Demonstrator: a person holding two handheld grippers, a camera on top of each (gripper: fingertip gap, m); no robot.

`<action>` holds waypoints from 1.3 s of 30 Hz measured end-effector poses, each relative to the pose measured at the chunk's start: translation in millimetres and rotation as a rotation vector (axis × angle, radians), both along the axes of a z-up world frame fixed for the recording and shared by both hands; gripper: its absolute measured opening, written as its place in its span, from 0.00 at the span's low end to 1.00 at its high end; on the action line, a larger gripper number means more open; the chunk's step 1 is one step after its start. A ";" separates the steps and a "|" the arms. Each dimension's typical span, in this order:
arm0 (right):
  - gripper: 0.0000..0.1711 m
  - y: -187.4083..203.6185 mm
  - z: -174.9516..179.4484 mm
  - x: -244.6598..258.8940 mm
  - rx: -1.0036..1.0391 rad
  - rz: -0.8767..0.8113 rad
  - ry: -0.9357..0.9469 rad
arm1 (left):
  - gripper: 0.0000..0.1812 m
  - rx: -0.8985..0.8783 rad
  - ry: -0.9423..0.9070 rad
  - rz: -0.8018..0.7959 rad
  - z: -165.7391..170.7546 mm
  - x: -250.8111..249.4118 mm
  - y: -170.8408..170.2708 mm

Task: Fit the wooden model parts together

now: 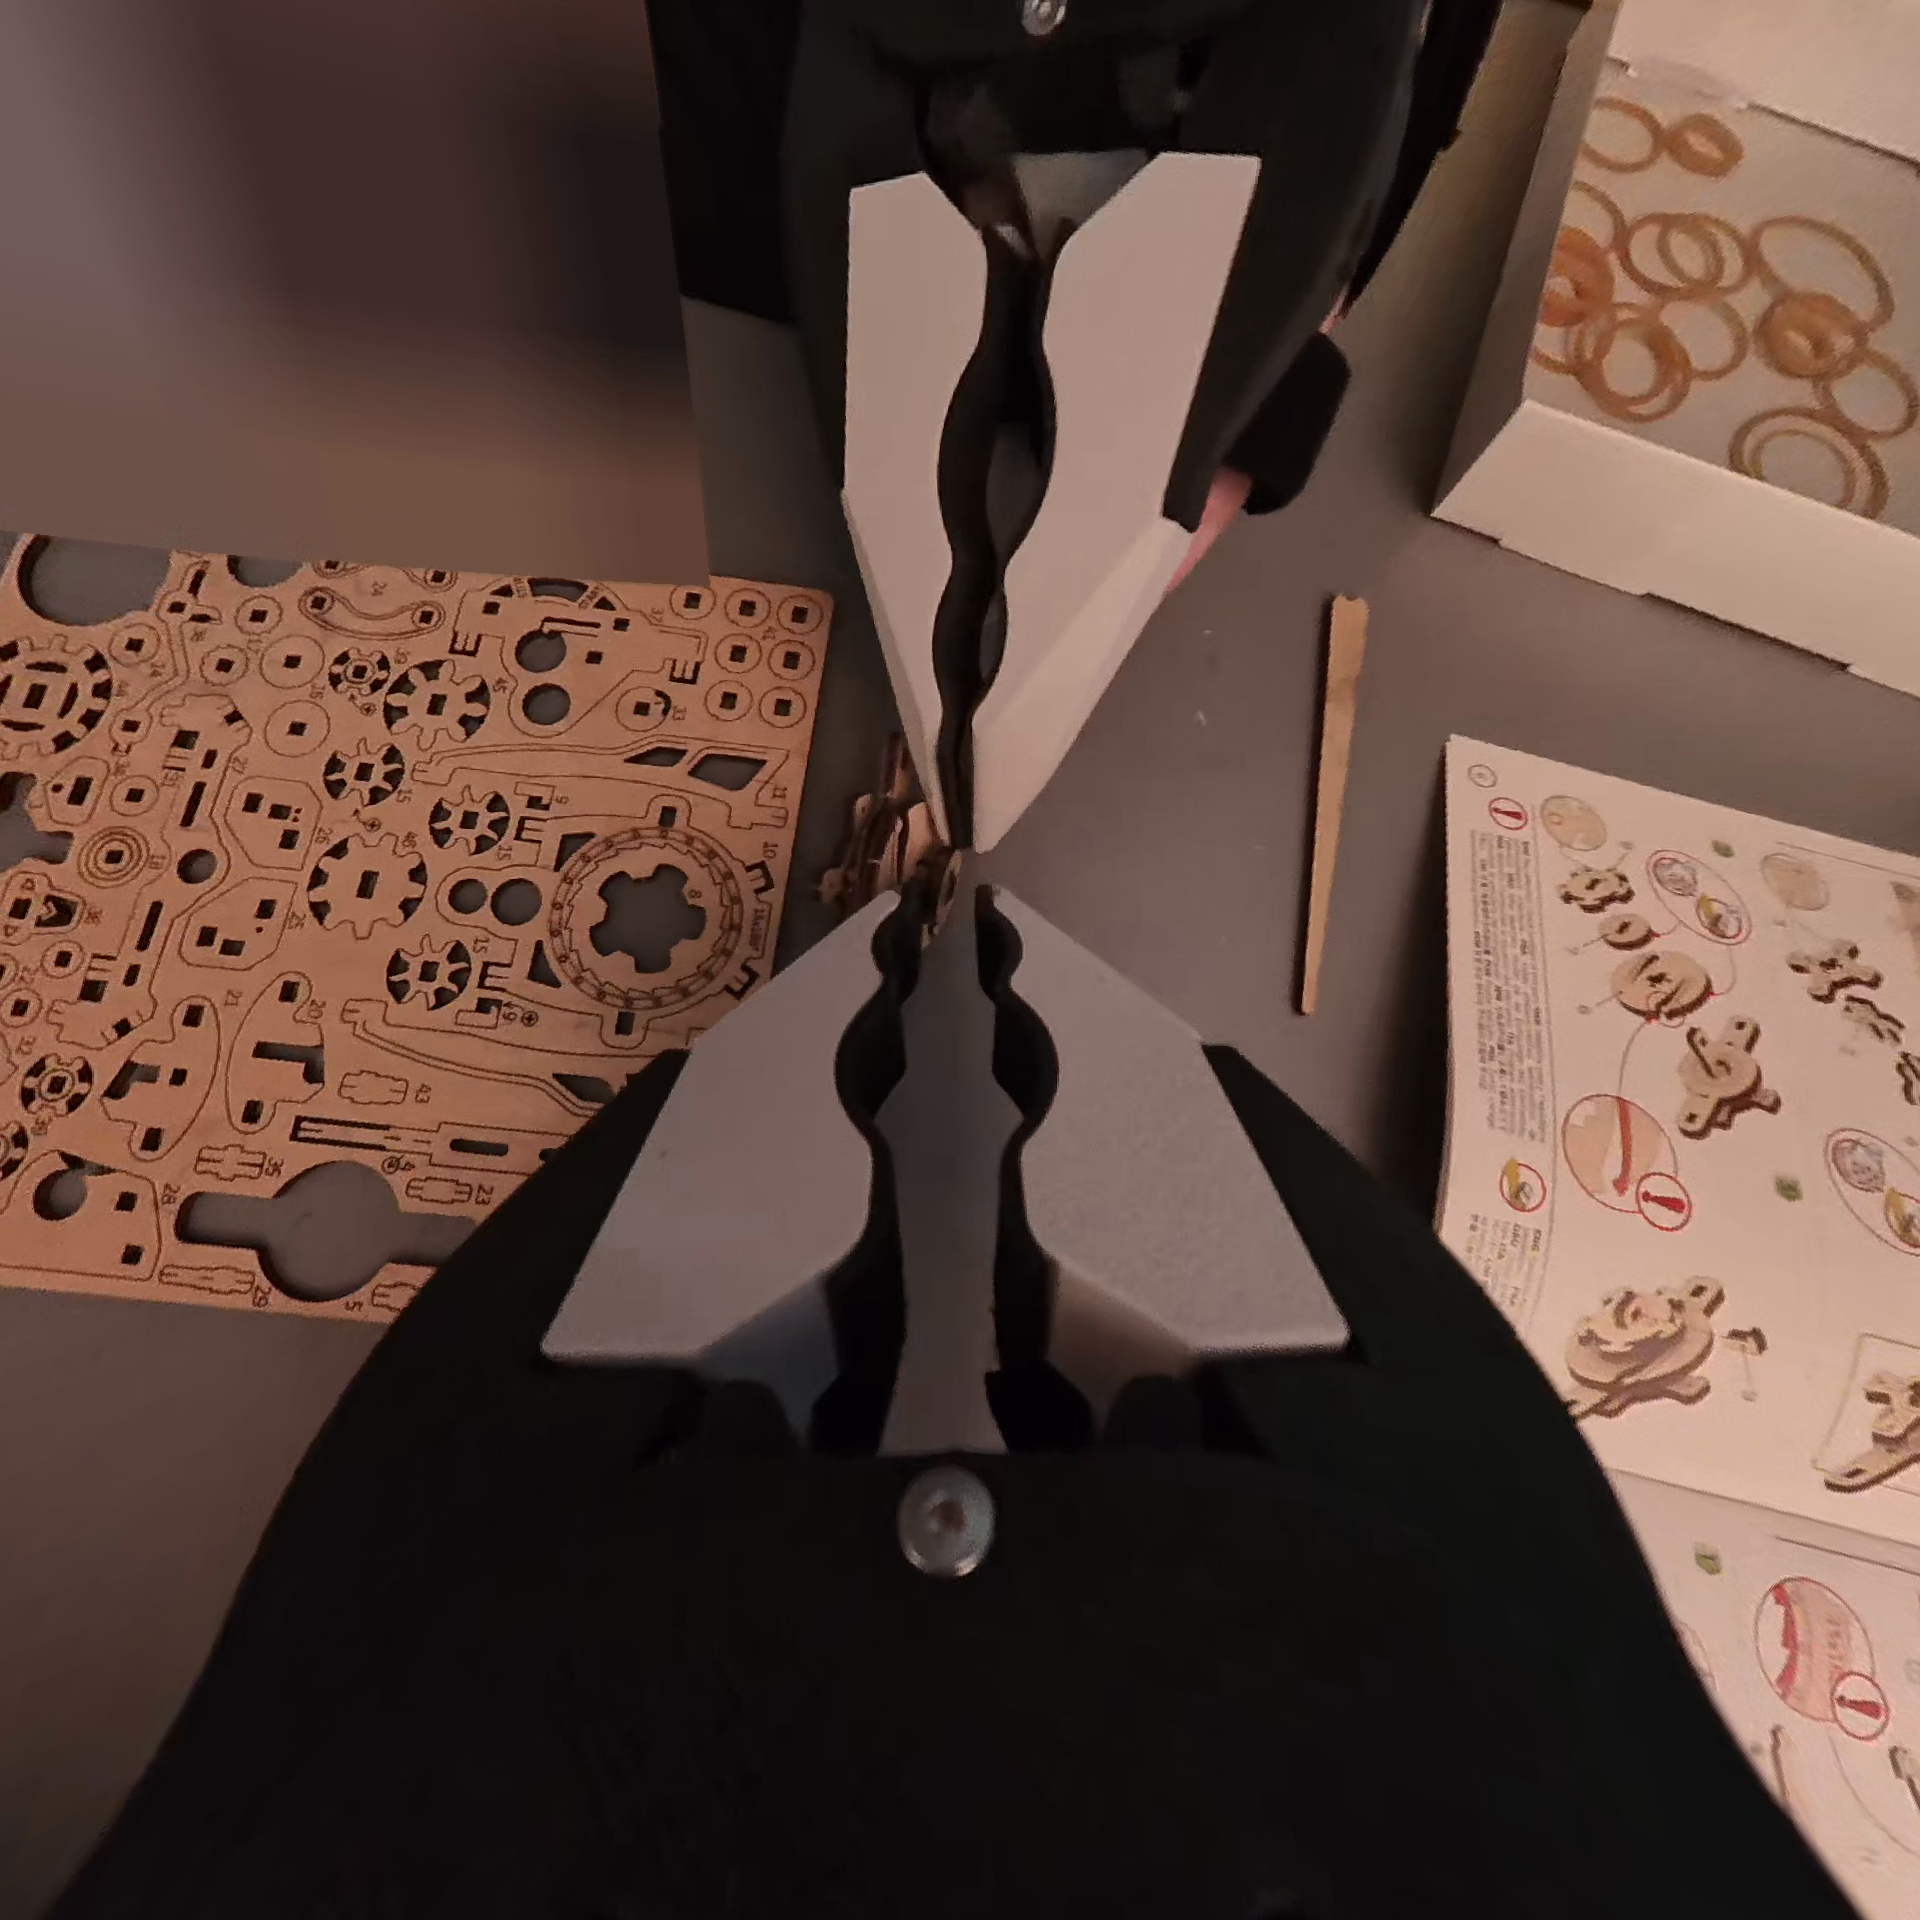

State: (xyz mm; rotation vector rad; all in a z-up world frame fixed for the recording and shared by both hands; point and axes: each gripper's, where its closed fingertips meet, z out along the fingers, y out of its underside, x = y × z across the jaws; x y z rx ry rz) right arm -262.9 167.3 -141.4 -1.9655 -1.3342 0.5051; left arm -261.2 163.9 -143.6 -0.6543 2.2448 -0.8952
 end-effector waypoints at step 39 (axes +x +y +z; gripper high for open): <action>0.03 -3.6 1.8 -6.6 0.107 0.041 -0.038 | 0.00 -0.055 0.013 -0.044 4.9 -5.6 -6.1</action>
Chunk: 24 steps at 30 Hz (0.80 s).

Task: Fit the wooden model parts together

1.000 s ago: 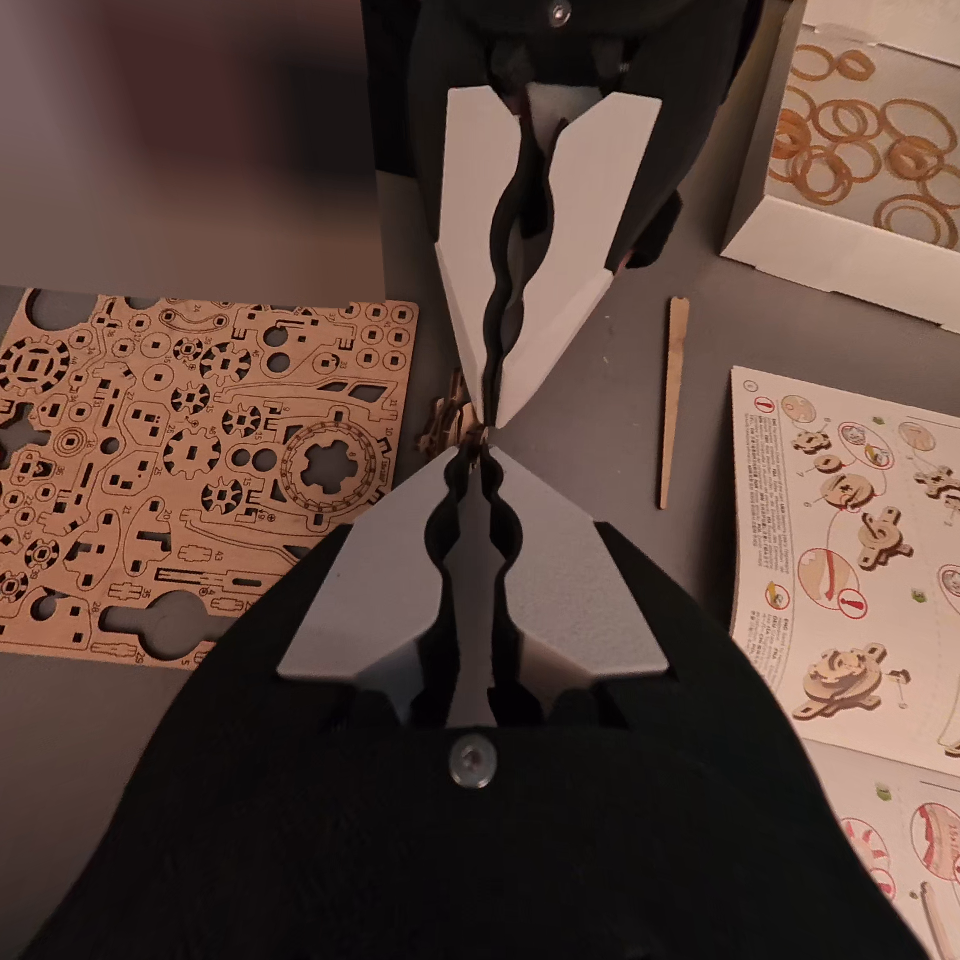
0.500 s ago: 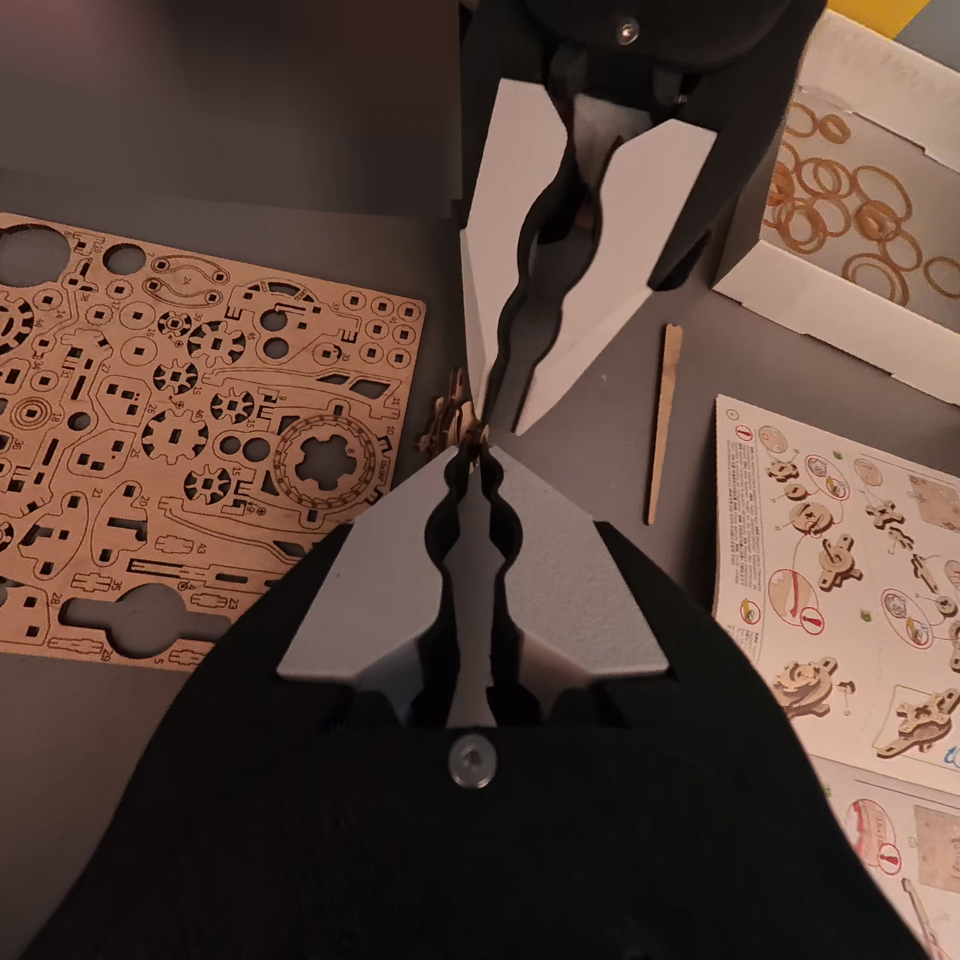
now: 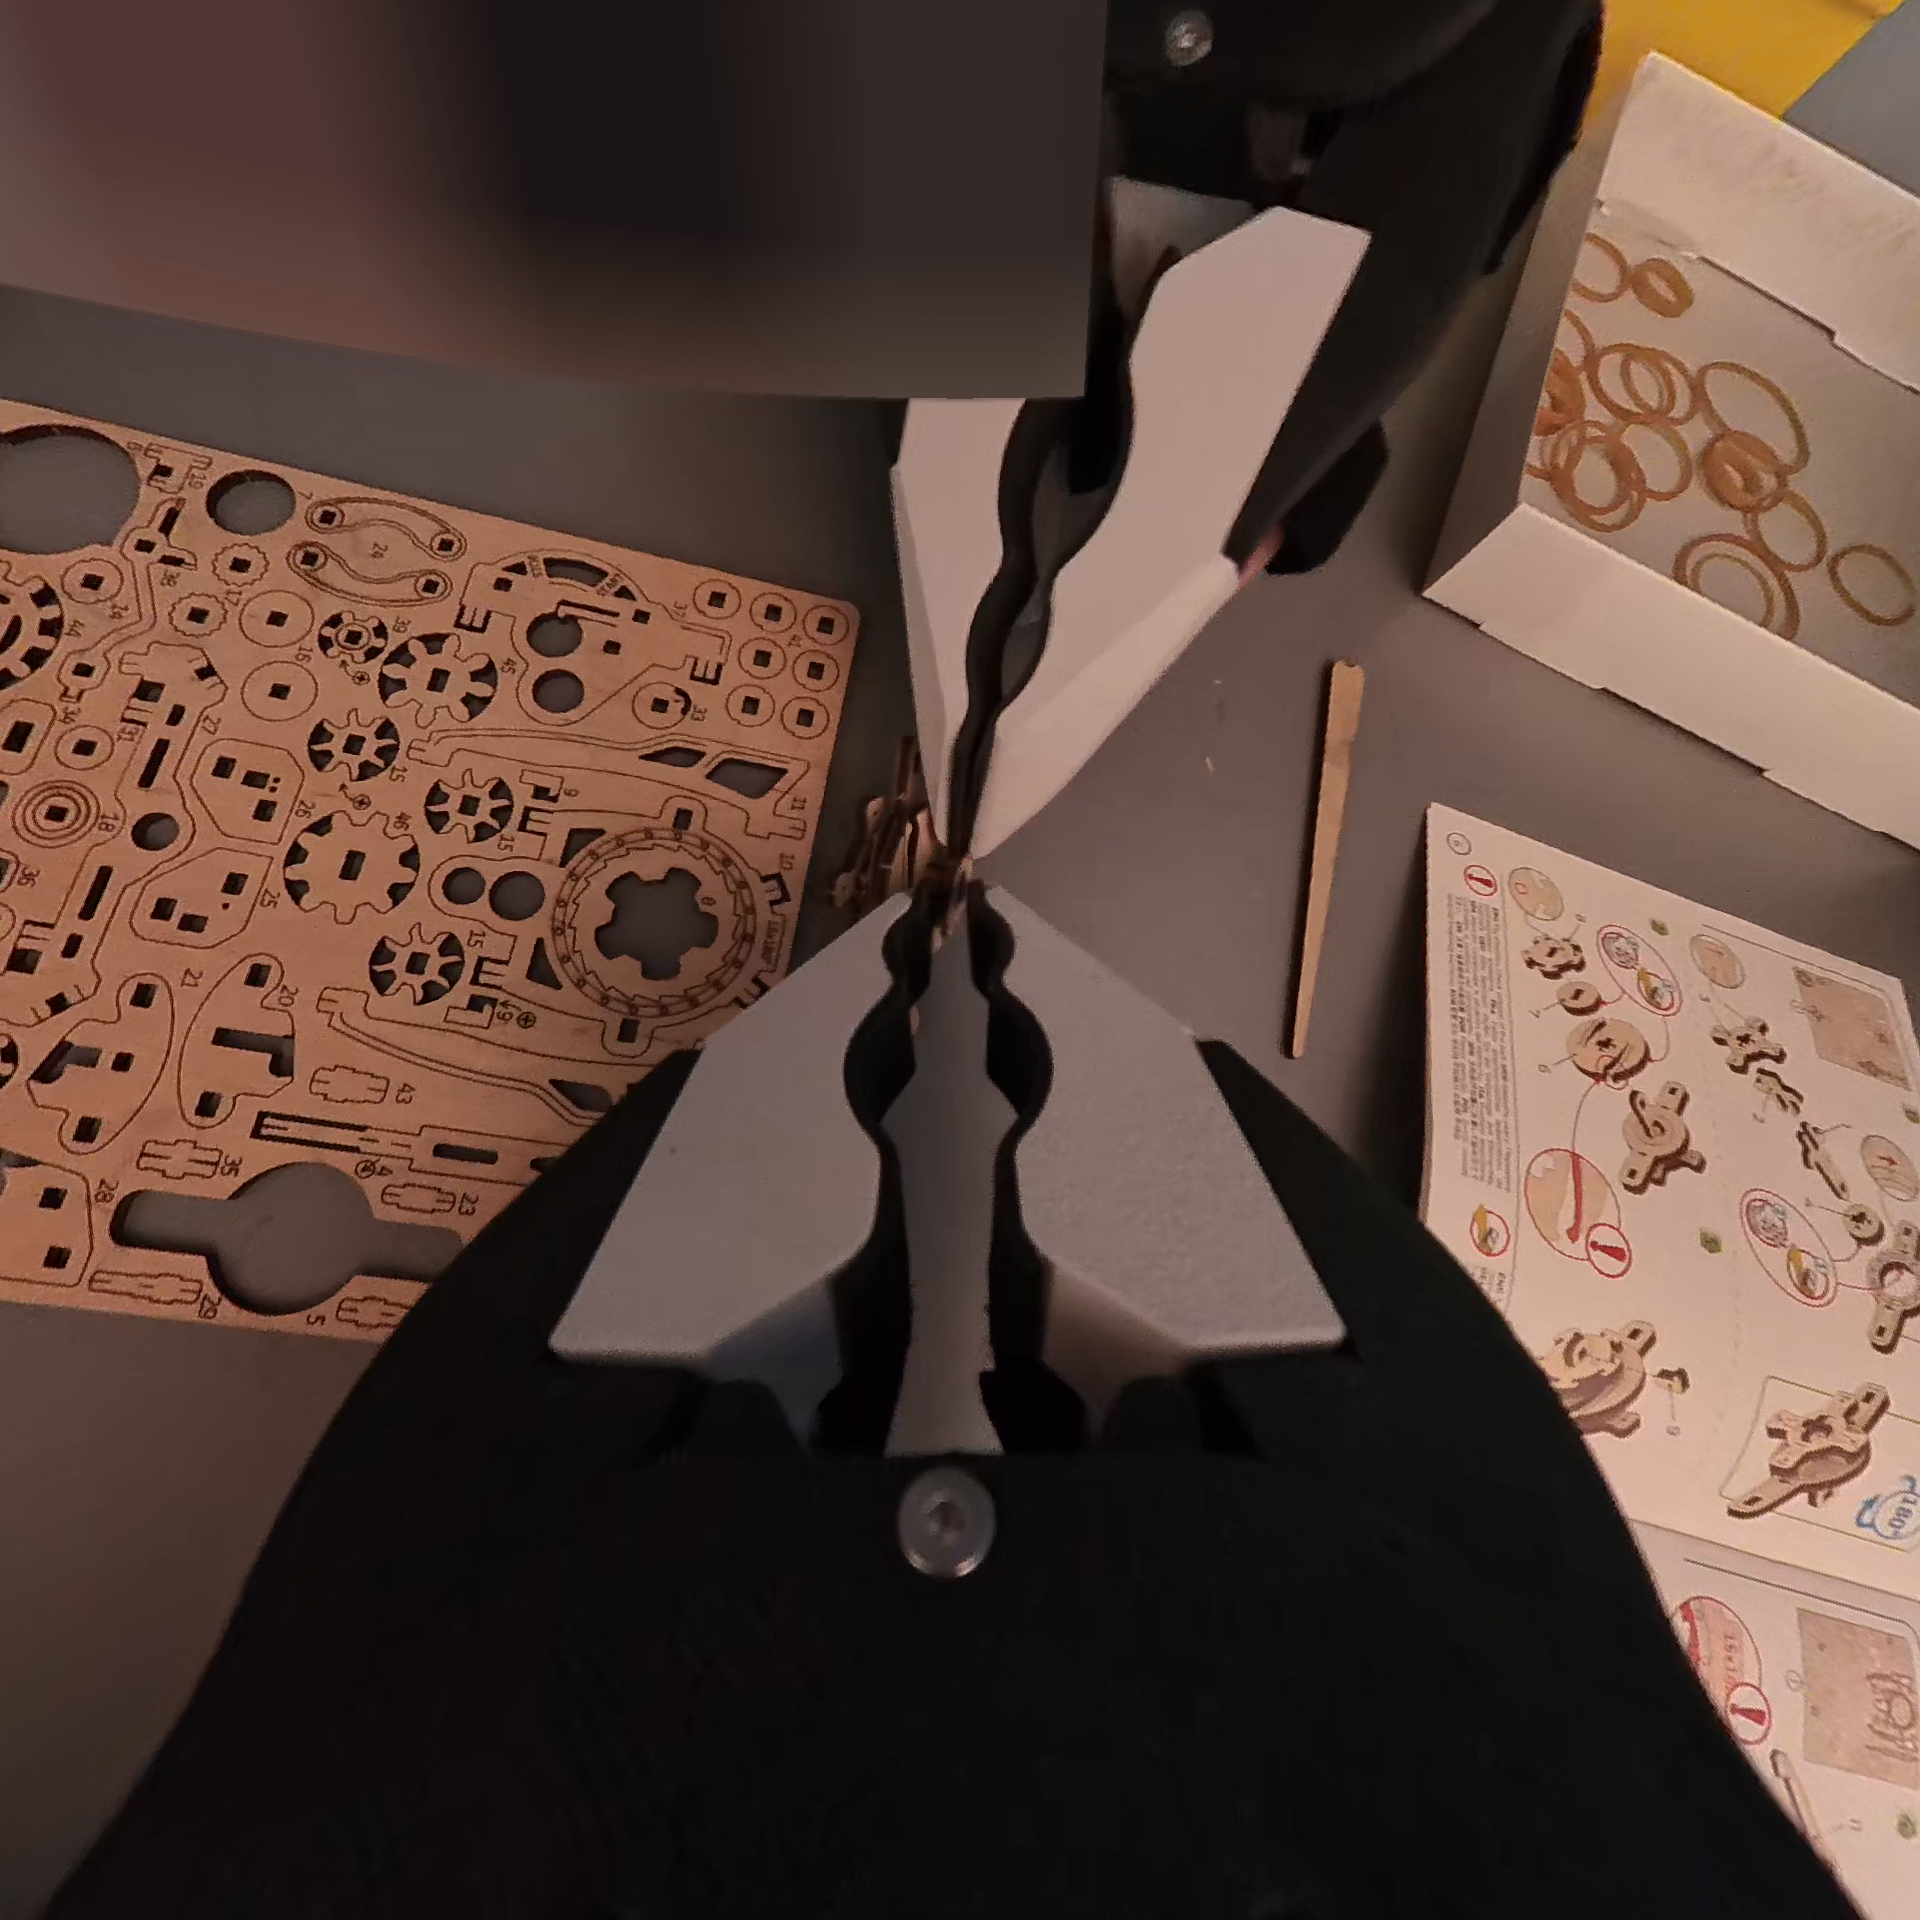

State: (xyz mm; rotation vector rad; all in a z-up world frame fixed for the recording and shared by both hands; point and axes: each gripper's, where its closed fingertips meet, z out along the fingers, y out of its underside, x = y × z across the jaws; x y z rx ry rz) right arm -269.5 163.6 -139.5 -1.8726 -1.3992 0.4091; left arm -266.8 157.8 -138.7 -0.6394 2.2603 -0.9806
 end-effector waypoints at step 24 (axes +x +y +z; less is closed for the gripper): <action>0.01 1.8 -2.9 -5.7 -0.018 -0.017 0.052 | 0.04 -0.080 0.011 0.004 5.6 -1.8 5.8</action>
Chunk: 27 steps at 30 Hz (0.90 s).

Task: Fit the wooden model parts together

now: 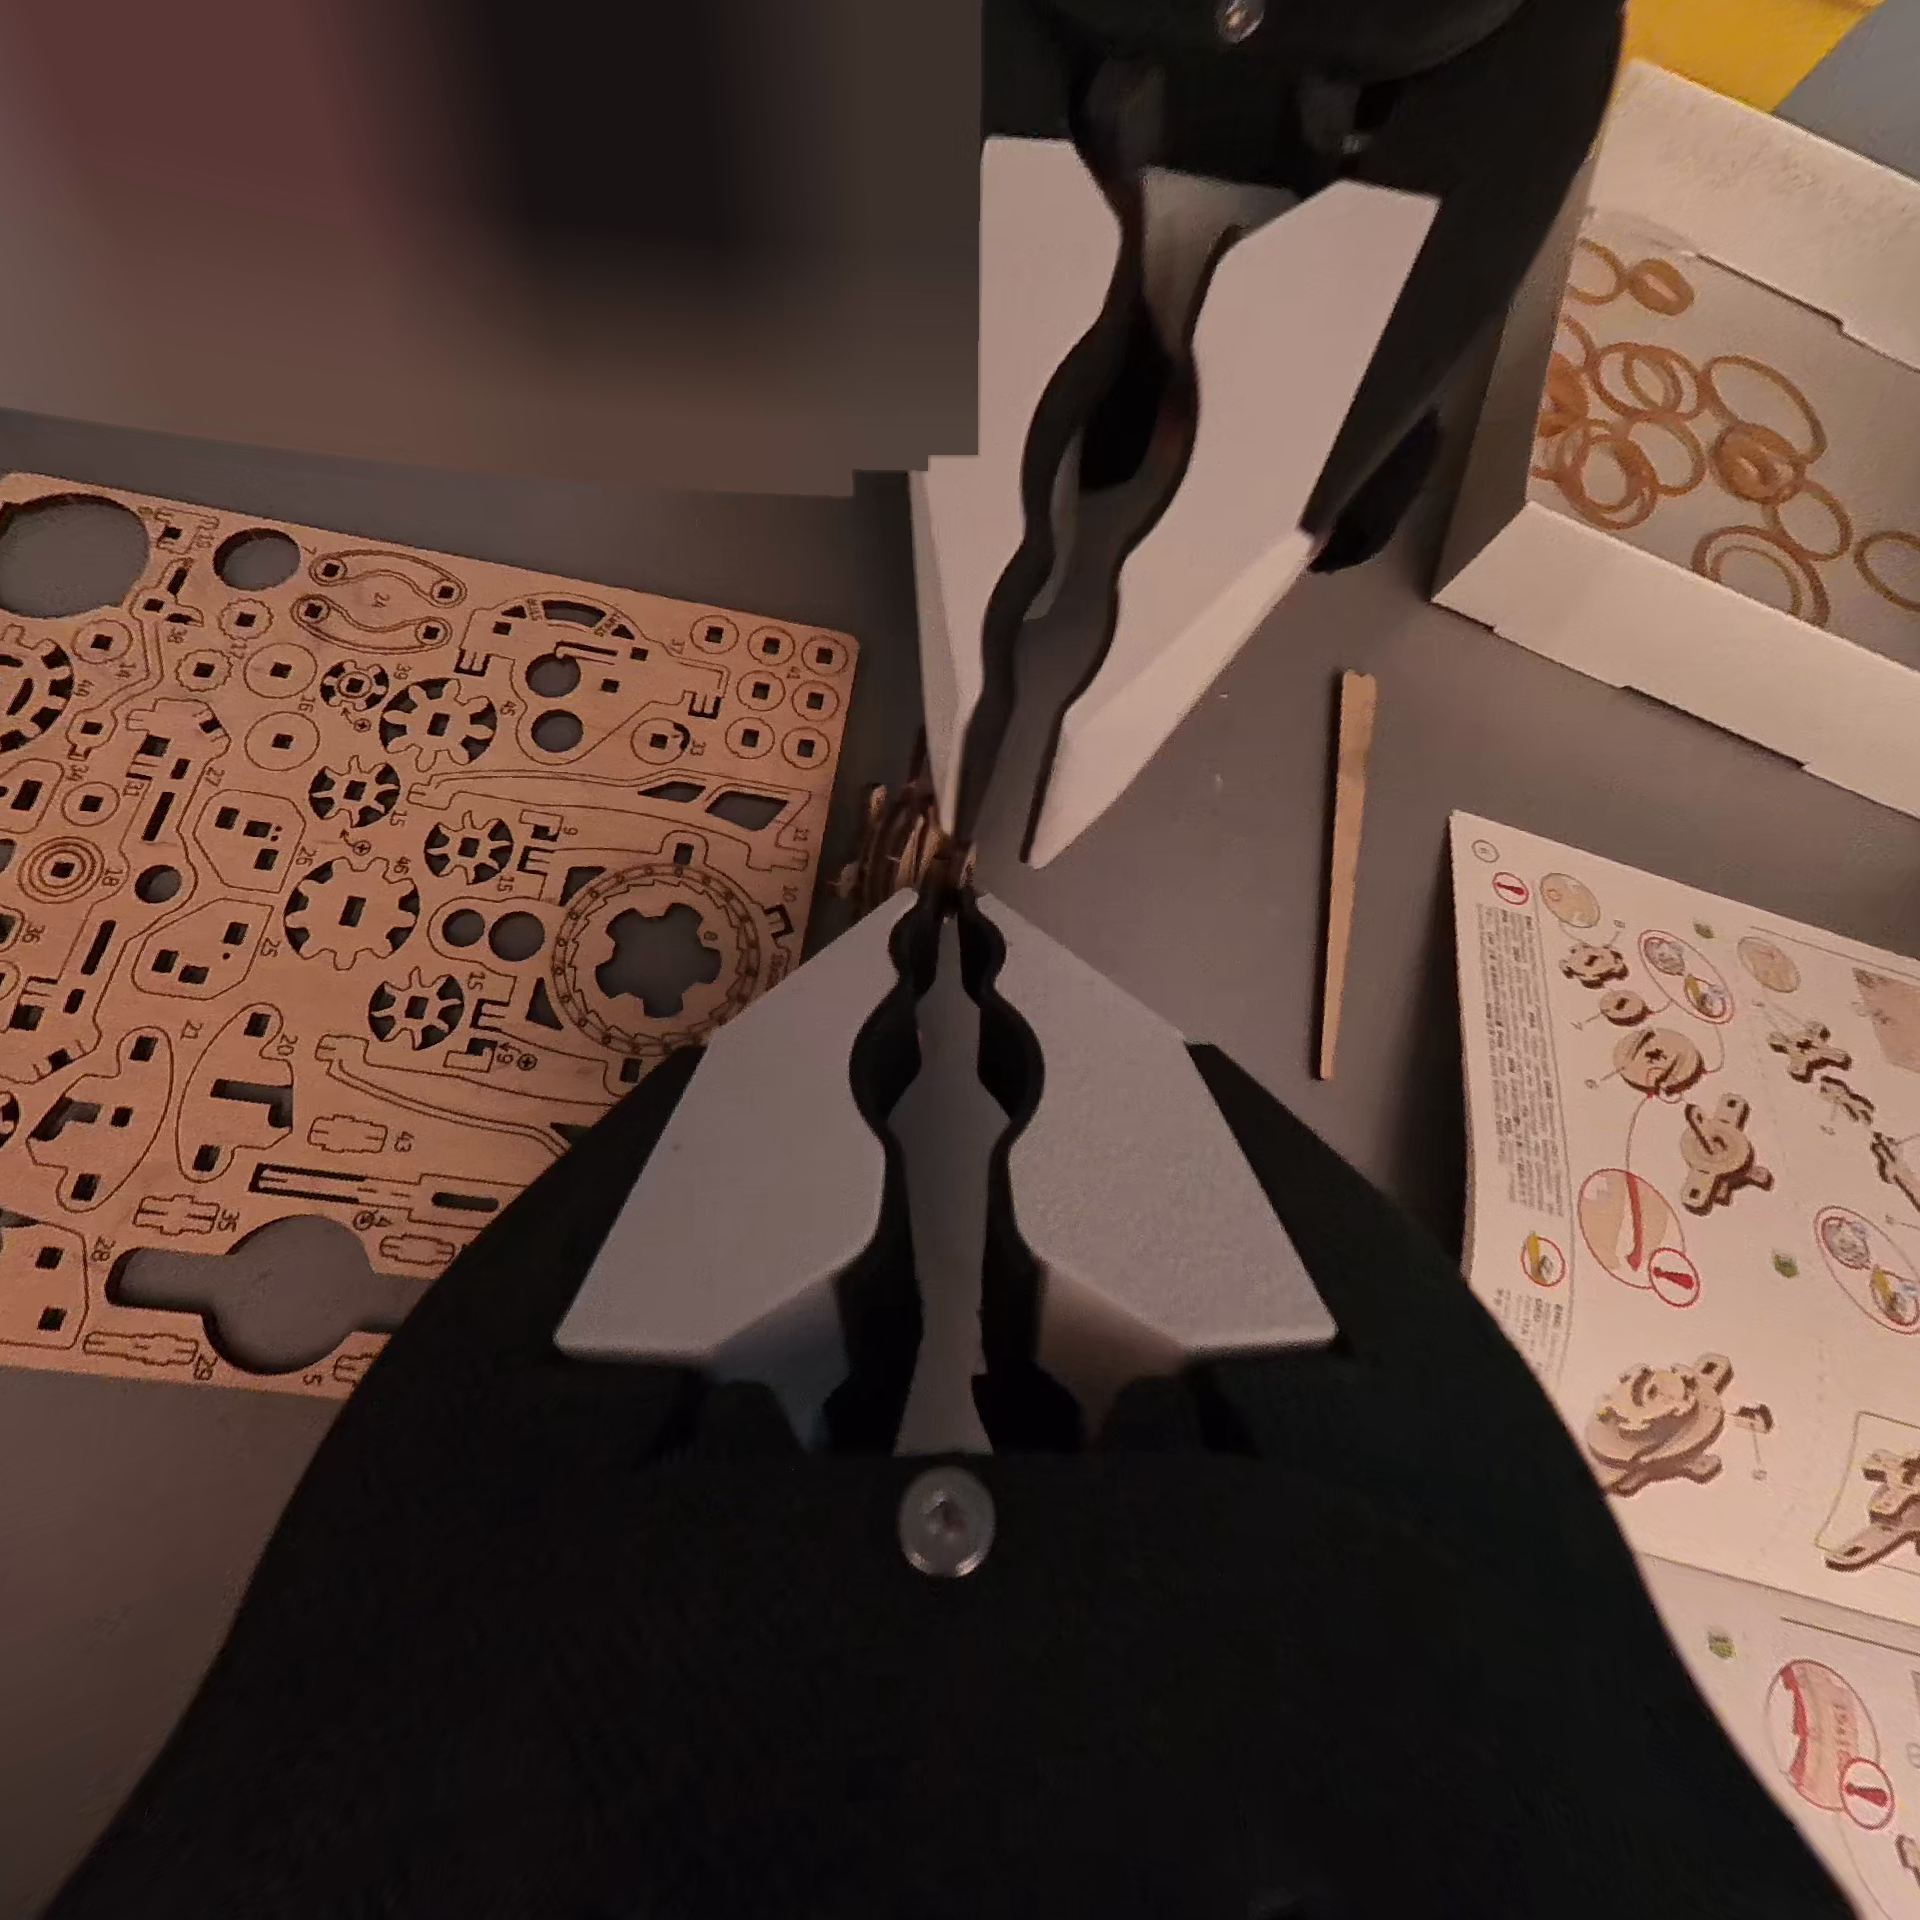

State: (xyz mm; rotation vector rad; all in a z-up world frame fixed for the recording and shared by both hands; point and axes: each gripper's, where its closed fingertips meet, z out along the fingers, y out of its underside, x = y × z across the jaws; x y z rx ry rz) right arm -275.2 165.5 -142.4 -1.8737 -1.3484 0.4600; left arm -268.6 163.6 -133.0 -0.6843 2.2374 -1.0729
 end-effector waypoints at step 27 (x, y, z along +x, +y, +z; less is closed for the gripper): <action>0.04 0.9 0.4 0.6 -0.042 -0.003 0.070 | 0.00 0.118 -0.049 -0.016 -6.1 -0.7 -1.3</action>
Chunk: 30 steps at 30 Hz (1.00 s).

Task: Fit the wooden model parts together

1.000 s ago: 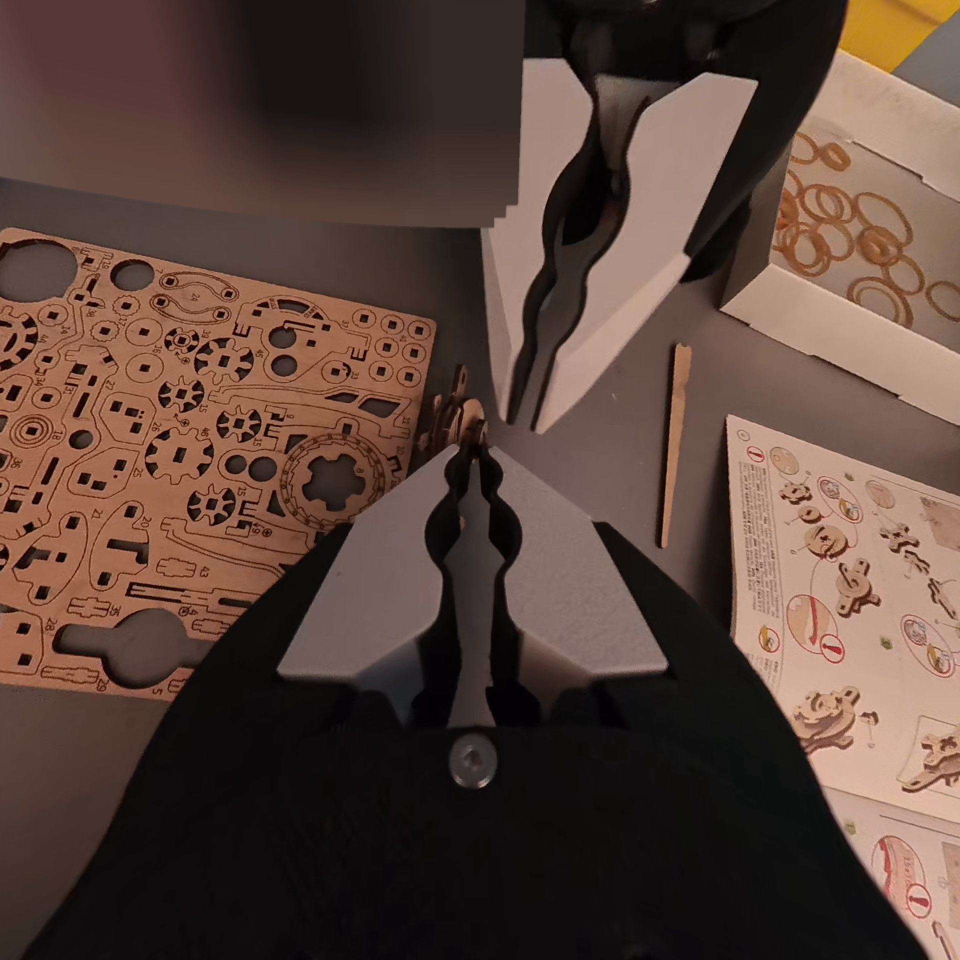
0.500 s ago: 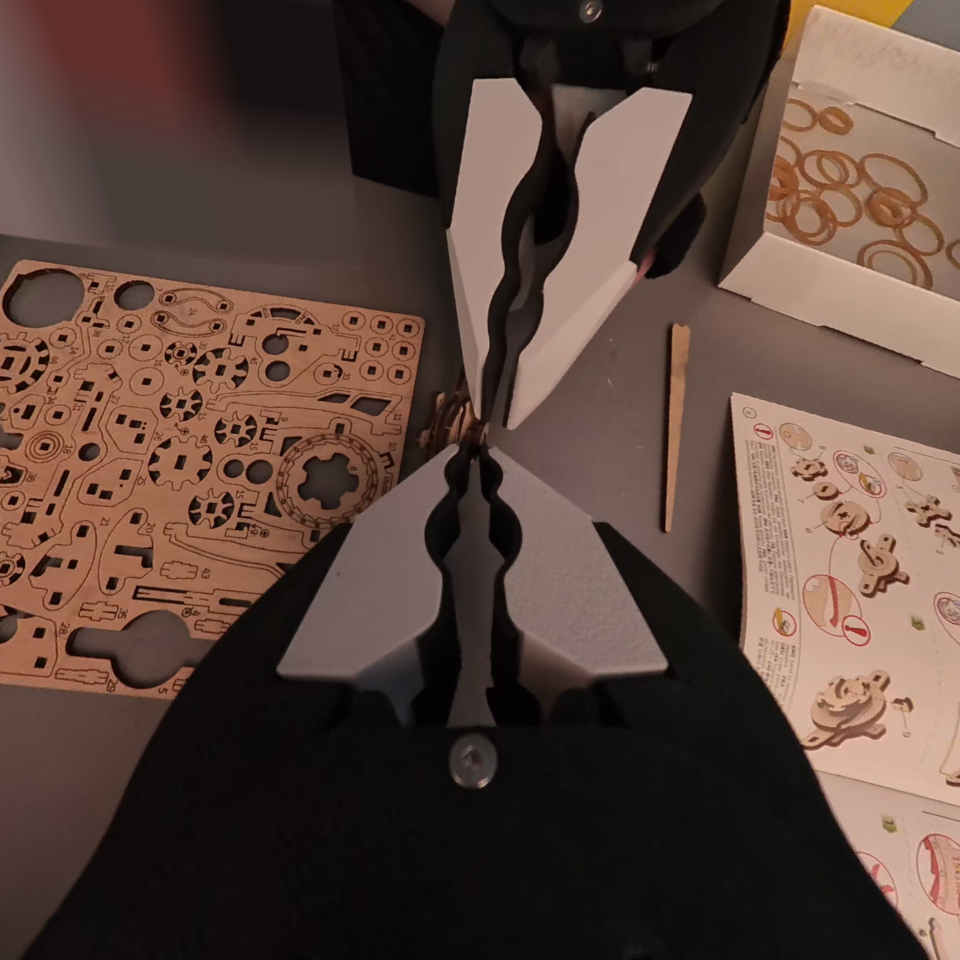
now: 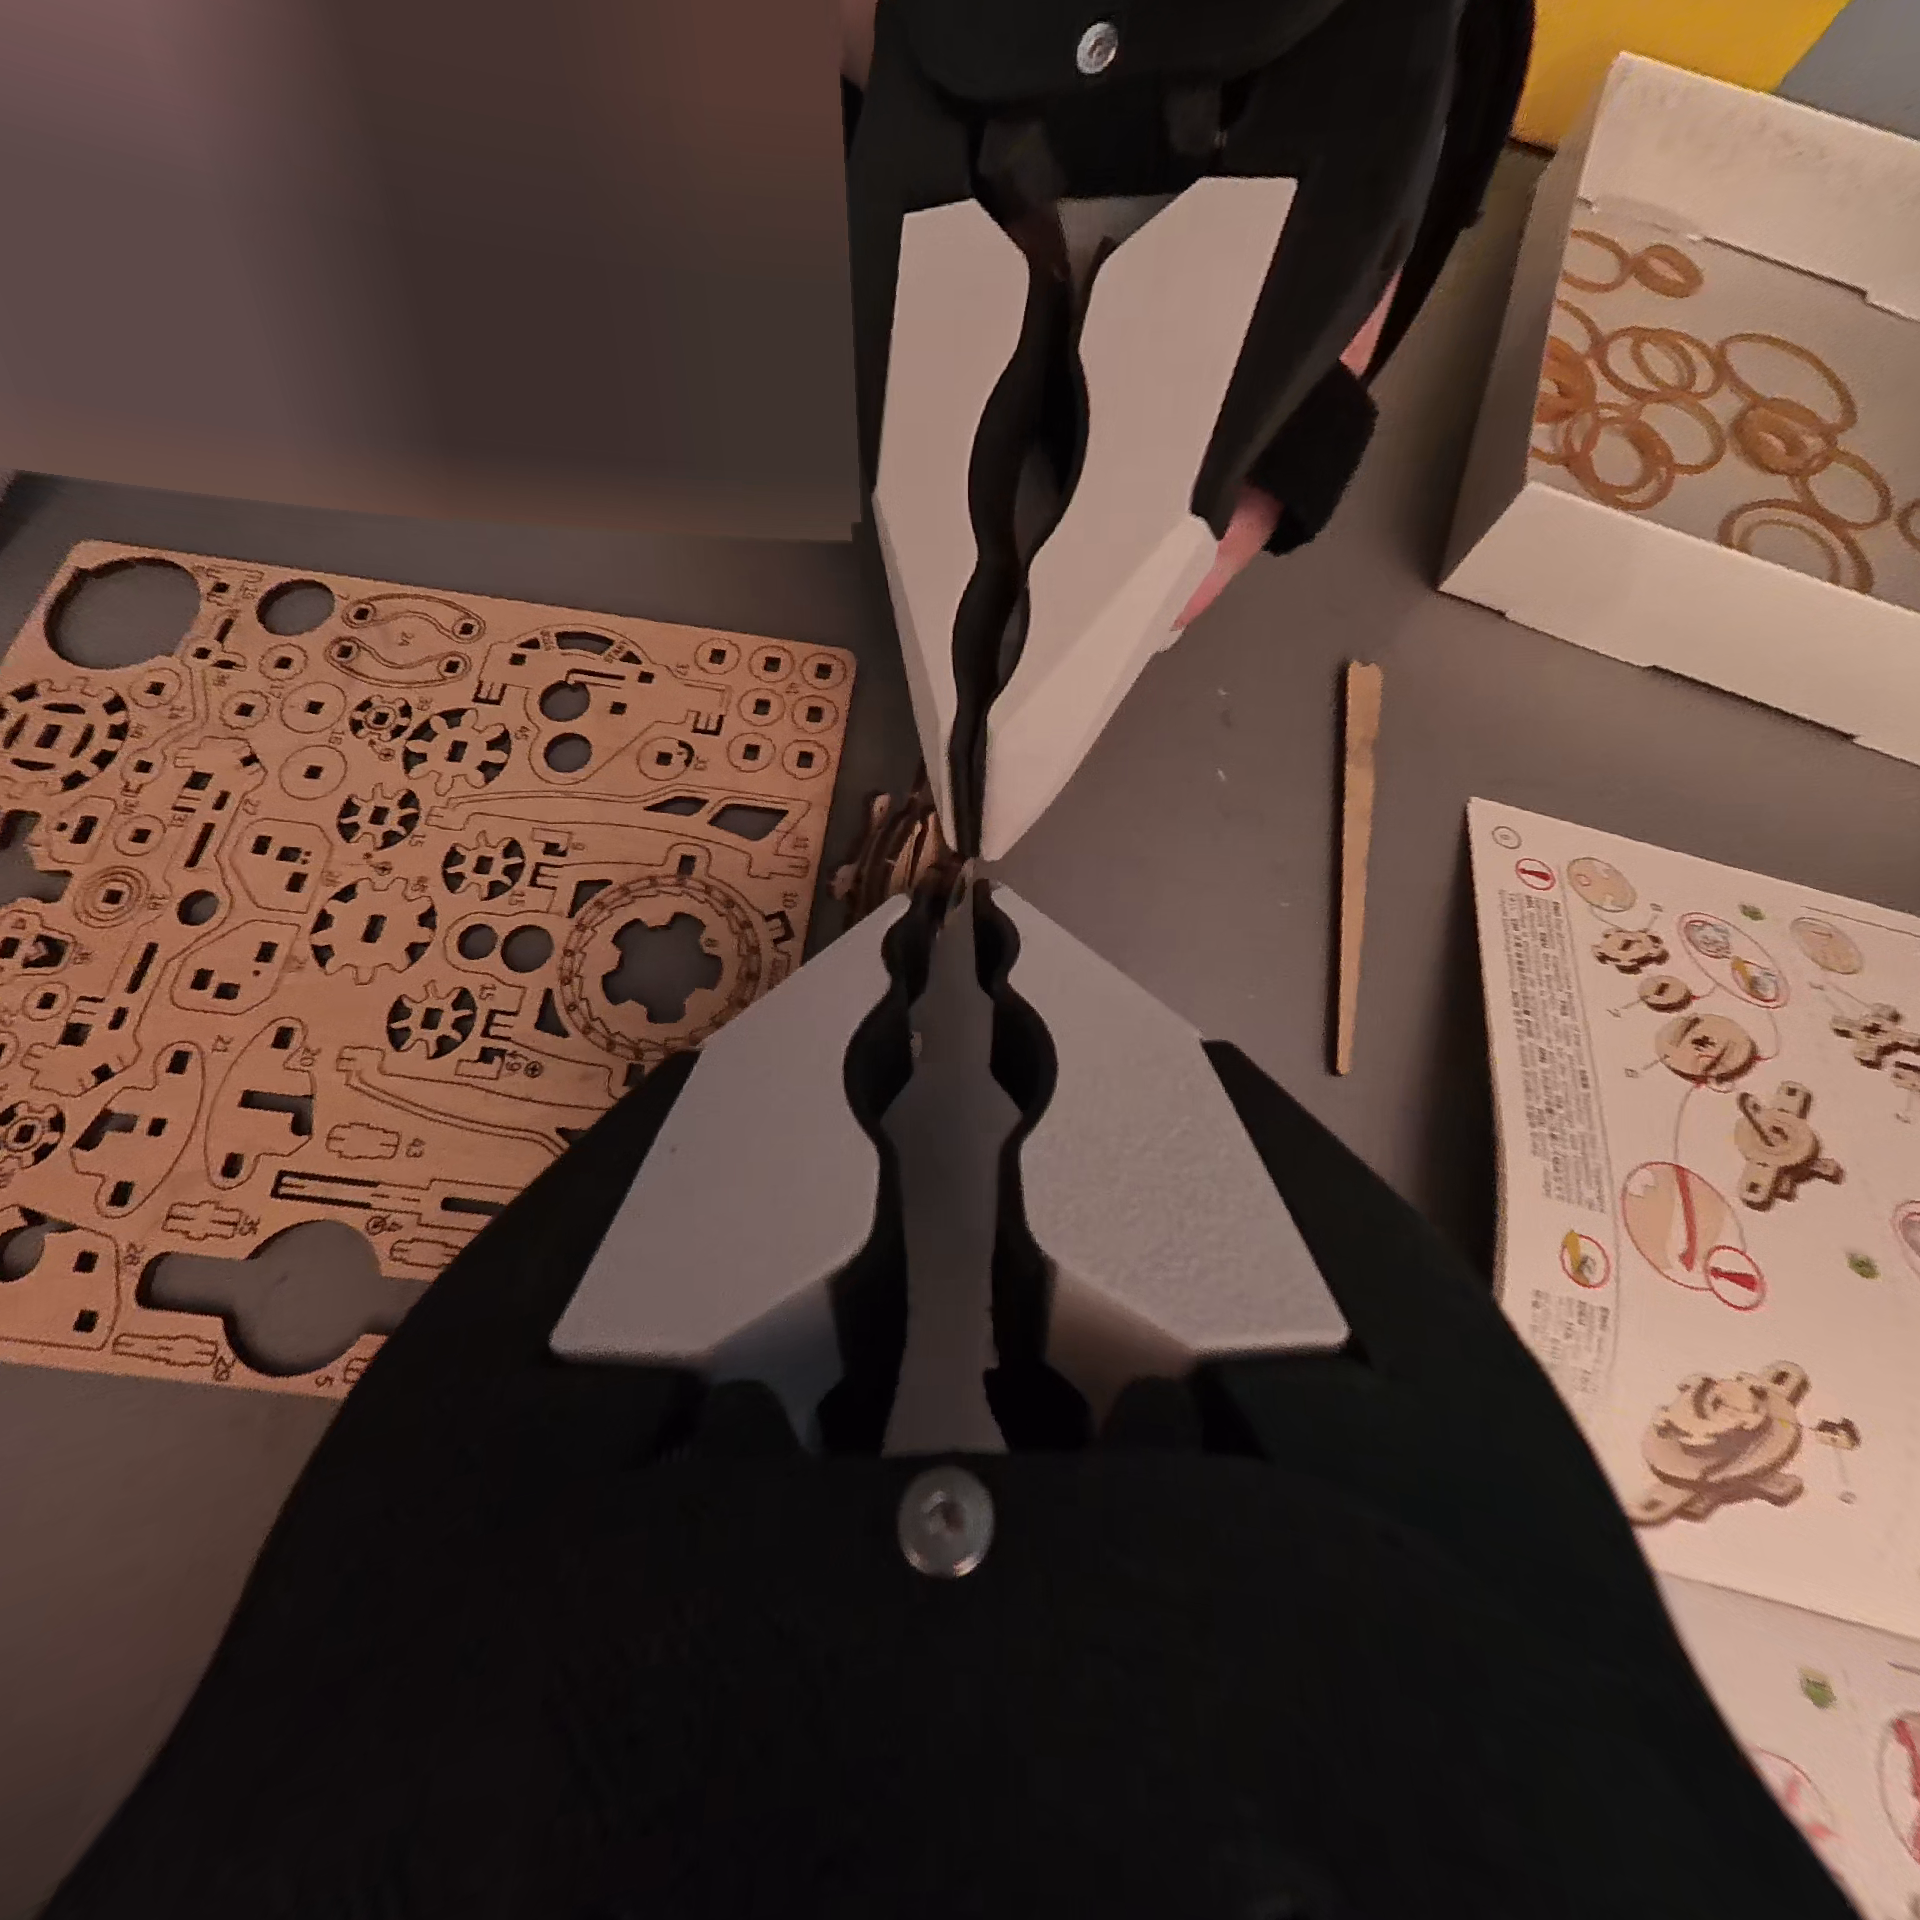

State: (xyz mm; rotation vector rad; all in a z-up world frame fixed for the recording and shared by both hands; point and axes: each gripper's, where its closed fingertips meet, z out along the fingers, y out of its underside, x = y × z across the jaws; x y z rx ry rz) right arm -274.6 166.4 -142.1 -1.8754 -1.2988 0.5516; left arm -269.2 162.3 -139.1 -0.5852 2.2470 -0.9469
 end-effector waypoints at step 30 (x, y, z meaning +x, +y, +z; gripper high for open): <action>0.07 25.8 23.6 19.7 0.386 -0.129 -0.152 | 0.04 -0.565 0.315 0.330 13.4 22.3 41.0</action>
